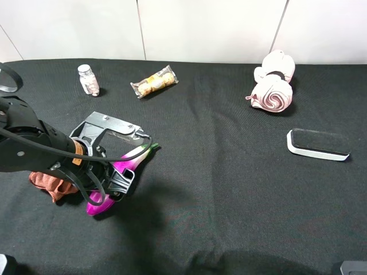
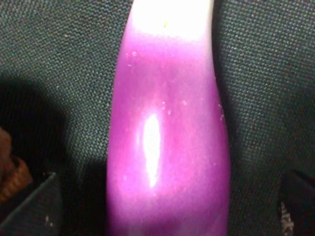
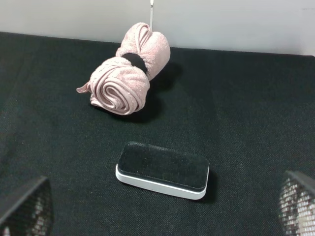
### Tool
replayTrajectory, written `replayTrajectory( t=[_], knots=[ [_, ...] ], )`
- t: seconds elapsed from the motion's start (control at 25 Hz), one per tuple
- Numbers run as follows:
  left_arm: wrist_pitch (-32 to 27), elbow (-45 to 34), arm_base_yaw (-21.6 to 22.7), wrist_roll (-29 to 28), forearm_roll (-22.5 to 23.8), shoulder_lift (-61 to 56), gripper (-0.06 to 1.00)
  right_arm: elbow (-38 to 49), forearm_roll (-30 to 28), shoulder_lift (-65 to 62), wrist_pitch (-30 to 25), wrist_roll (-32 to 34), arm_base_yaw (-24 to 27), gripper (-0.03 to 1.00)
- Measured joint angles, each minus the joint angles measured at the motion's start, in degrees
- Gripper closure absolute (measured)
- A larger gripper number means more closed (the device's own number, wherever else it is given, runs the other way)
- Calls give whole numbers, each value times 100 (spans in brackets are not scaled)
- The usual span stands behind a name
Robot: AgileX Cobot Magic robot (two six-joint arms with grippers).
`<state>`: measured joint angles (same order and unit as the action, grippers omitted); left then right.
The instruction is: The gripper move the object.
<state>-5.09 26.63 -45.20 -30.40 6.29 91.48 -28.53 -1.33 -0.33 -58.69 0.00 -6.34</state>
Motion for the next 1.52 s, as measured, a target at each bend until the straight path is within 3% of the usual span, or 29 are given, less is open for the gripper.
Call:
replayTrajectory(
  t=[0.32, 0.48, 0.72, 1.08, 1.36, 1.52],
  knots=[
    [16, -4, 0, -14, 0, -12, 1, 0, 0, 0, 0, 0, 0, 27],
    [-301, 245, 0, -14, 0, -169, 1, 0, 0, 0, 0, 0, 0, 27],
    [-1490, 906, 0, 89, -72, -360, 1, 0, 0, 0, 0, 0, 0, 27],
    [-3272, 1863, 0, 1068, -1211, -612, 1, 0, 0, 0, 0, 0, 0, 27],
    [-4161, 2197, 0, 1194, -1370, -1237, 1, 0, 0, 0, 0, 0, 0, 27],
    [-4687, 2208, 0, 994, -1343, -1868, 1, 0, 0, 0, 0, 0, 0, 27]
  ],
)
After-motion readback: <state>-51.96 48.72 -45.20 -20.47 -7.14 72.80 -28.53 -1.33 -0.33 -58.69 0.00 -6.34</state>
